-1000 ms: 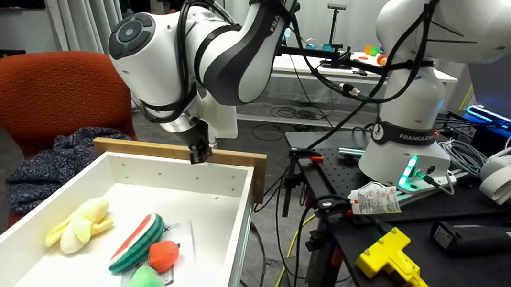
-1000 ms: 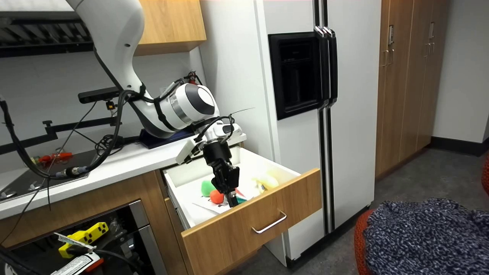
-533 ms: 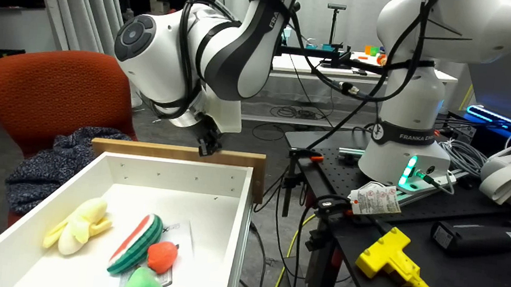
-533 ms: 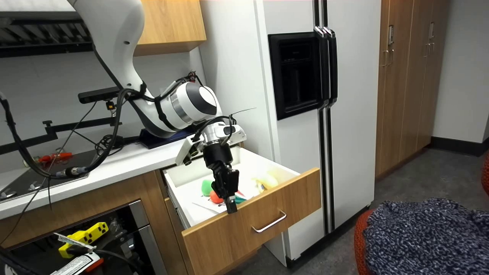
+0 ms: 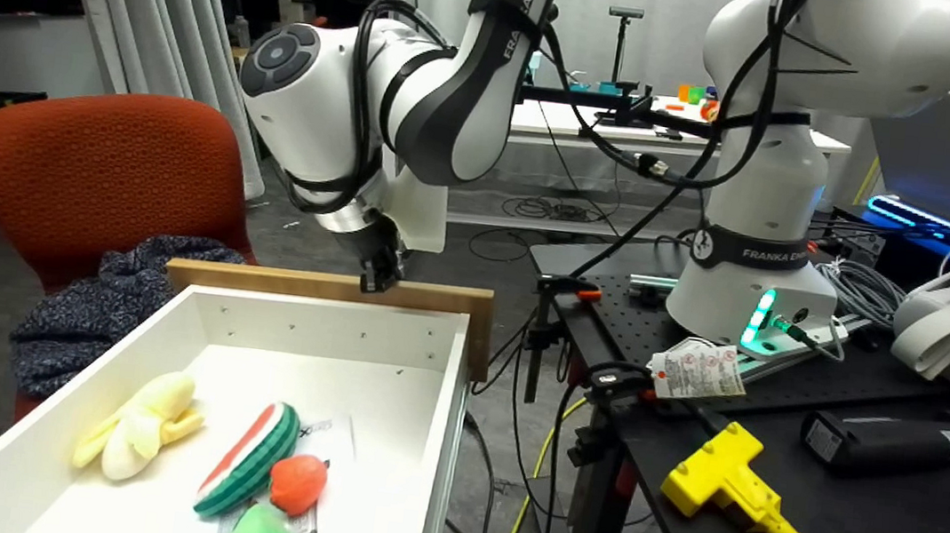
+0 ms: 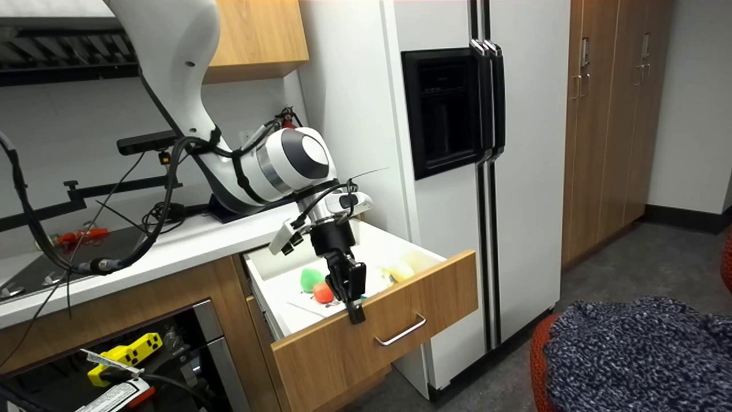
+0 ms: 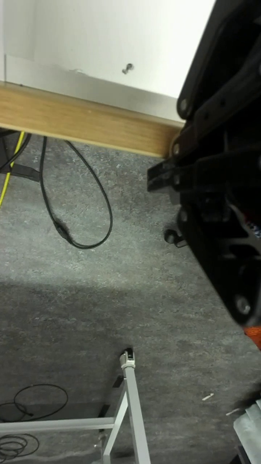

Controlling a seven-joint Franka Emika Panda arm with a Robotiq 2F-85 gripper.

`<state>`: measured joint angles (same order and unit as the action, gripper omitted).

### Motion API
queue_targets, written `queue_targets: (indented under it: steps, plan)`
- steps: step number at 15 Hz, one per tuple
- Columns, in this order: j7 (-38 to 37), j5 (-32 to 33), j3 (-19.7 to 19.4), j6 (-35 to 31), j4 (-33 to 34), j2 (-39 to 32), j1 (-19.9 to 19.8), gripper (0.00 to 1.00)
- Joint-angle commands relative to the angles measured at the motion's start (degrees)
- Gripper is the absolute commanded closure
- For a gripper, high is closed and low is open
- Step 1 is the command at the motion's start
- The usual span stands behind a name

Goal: Open the top drawer of the kitchen unit

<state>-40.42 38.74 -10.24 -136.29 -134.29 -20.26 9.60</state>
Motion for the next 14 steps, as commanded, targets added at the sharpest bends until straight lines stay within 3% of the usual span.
queue_targets:
  steps: [1, 2, 8, 10, 14]
  plan:
    - [-5.9, 6.6, -0.6, -6.0, -2.1, 1.5, -0.5, 1.00]
    - [-3.5, 6.0, 0.5, -0.8, -4.9, 11.1, 0.3, 1.00]
    - [-3.8, 8.5, 5.5, 5.1, -5.9, 23.3, -1.8, 1.00]
    - [-2.5, 6.3, 7.3, 3.8, -6.3, 26.5, -2.8, 1.00]
    - [3.1, -3.8, 8.6, -8.1, -7.1, 28.6, -4.2, 1.00]
